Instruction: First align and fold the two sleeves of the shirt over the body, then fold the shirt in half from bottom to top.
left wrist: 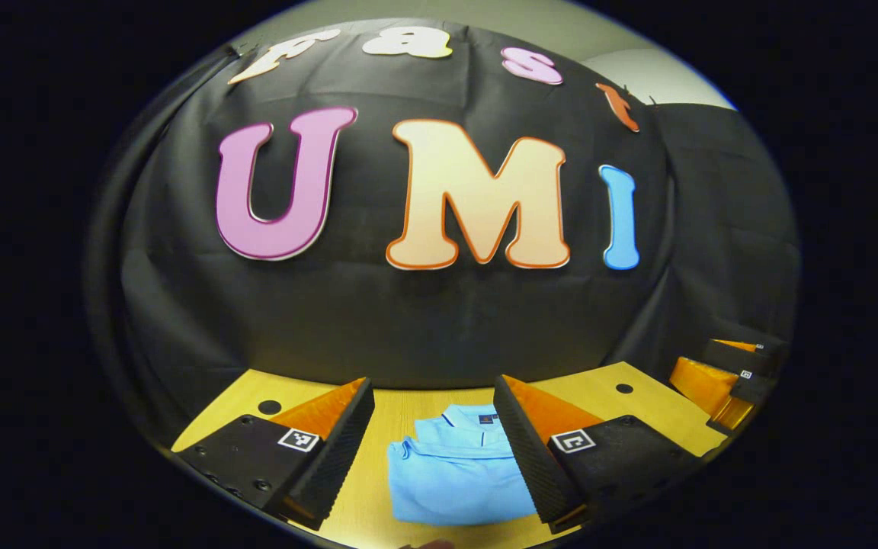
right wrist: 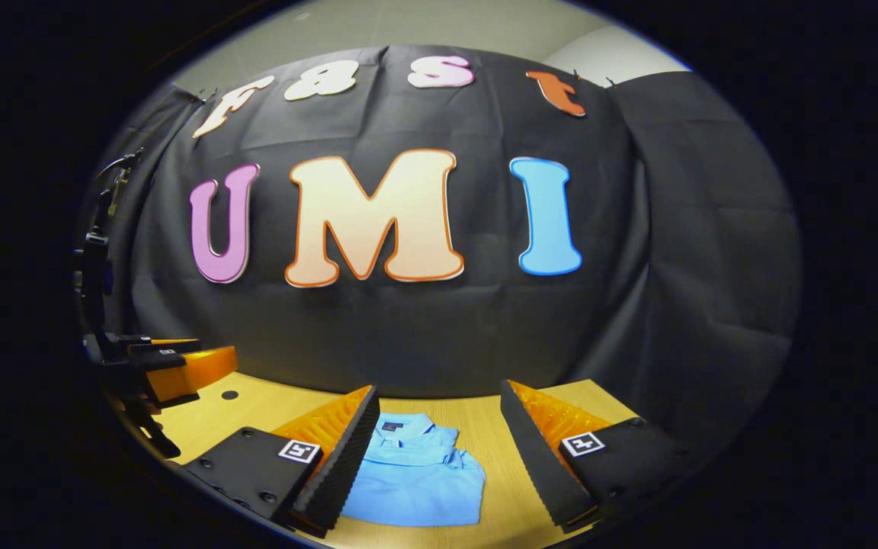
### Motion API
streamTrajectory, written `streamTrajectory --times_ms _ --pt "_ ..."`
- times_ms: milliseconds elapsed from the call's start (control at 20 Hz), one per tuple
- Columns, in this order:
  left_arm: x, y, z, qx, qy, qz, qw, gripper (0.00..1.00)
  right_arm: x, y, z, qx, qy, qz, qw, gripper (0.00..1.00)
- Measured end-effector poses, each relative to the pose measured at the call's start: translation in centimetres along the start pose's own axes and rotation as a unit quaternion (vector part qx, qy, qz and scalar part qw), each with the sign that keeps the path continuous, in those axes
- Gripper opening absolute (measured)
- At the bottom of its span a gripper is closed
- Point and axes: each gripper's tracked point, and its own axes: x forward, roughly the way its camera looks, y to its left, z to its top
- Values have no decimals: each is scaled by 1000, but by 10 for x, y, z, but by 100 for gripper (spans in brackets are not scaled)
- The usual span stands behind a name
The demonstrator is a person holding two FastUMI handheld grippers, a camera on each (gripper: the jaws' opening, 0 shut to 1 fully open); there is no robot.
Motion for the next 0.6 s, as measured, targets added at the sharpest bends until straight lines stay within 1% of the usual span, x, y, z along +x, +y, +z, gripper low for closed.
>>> streamTrajectory --times_ms 100,150,200,250,300,350,400,600 --pt "-31 -3 7 14 2 8 1000 94 -31 0 11 20 -10 6 1000 99" --pt "-46 -8 9 11 4 8 1000 94 -46 -2 16 26 -13 7 1000 99" --pt "-62 -12 9 7 4 9 1000 92 -59 -4 15 28 -10 11 999 98" --pt "-77 -15 10 4 0 10 1000 94 -73 -5 12 28 -8 12 999 96" --pt "-91 -17 9 1 1 11 1000 94 -87 -6 9 32 0 16 999 98" --pt "-104 -17 8 0 3 14 1000 94 -99 -4 6 34 4 21 999 96" --pt "-115 -16 5 -3 4 19 1000 94 -110 -5 2 34 8 22 999 99" --pt "-149 -16 -3 -20 5 34 999 94 -145 -6 -9 20 14 25 999 99"
